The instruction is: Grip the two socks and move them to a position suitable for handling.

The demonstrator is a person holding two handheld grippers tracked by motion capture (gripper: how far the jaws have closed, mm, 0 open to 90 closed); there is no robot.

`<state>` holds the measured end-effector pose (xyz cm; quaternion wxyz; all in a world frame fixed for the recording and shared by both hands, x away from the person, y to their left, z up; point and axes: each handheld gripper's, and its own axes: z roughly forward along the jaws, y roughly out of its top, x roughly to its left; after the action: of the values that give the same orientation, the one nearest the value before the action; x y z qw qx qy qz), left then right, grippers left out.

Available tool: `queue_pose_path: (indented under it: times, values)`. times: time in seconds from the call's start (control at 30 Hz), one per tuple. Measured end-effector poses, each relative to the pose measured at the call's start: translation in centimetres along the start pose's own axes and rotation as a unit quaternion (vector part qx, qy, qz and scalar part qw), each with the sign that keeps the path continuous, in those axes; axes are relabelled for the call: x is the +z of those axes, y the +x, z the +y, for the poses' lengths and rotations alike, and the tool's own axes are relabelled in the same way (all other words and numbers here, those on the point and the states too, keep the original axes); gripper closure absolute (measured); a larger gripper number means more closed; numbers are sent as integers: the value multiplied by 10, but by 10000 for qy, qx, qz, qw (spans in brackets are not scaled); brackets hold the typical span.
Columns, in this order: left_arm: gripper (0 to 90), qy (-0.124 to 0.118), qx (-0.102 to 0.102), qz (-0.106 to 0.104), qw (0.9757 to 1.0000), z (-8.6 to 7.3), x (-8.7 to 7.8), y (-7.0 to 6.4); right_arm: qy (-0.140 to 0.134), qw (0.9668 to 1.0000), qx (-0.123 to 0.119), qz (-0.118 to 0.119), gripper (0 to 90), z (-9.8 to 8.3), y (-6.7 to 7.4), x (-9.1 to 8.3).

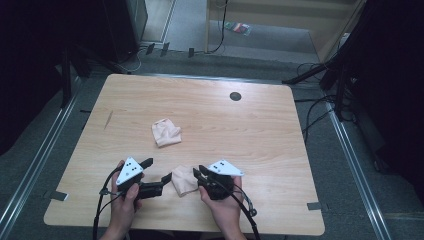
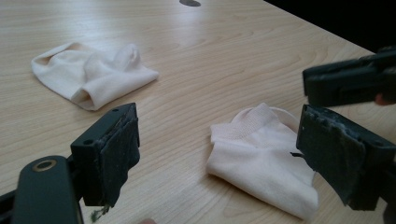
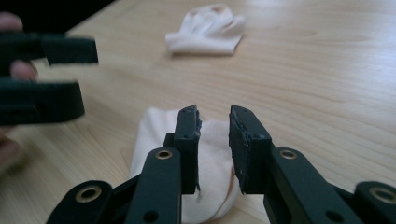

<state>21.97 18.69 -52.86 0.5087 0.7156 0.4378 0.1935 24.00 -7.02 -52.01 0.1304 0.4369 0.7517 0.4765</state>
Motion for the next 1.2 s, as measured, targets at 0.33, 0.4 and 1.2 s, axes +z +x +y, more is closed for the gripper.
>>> queue_pose_path:
  times: [0.33, 0.4, 1.2]
  values:
    - [140, 74, 31, 21, 10000, -2, 2, 1, 510, 9984, -190, -173, 602, -2, -7, 33]
    - [140, 75, 17, 20, 10000, -2, 2, 1, 552, 9982, -195, -107, 598, -3, -7, 34]
    - [141, 96, 18, 63, 9999, -2, 1, 3, 391, 9977, -434, -330, 550, -6, 9, 30]
